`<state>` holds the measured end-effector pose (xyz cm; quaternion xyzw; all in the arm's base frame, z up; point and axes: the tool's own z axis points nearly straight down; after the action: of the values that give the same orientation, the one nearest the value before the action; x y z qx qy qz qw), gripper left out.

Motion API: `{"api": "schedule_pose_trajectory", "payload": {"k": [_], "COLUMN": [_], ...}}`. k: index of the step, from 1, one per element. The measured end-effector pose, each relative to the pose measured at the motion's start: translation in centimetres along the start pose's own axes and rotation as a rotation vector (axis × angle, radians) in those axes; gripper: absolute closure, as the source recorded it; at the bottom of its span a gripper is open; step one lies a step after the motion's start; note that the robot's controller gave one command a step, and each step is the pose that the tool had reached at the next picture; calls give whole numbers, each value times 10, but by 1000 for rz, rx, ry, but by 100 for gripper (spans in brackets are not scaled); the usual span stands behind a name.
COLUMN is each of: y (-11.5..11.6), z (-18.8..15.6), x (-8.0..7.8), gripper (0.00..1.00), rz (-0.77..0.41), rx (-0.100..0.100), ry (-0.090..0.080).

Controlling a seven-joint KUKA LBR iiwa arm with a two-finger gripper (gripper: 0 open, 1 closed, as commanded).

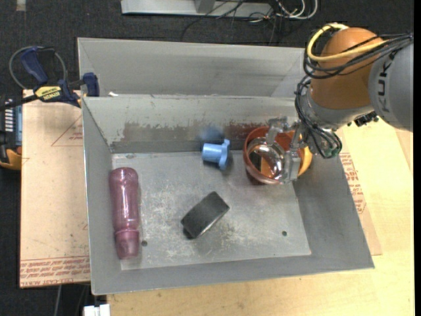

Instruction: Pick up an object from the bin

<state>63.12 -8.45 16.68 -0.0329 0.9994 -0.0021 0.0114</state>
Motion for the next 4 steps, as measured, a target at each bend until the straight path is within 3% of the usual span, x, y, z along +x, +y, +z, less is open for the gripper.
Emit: {"api": "schedule_pose_trajectory", "payload": {"k": [1,2,3,4], "y": [30,-13,62,62], "z": [47,72,88,88], "x": [-17,-16,-1,-1], "gripper": [0,0,100,100], "rz": [-5,152,53,53], "rx": [-1,0,-1,-1], "ry": [-3,-1,-6,-6]}}
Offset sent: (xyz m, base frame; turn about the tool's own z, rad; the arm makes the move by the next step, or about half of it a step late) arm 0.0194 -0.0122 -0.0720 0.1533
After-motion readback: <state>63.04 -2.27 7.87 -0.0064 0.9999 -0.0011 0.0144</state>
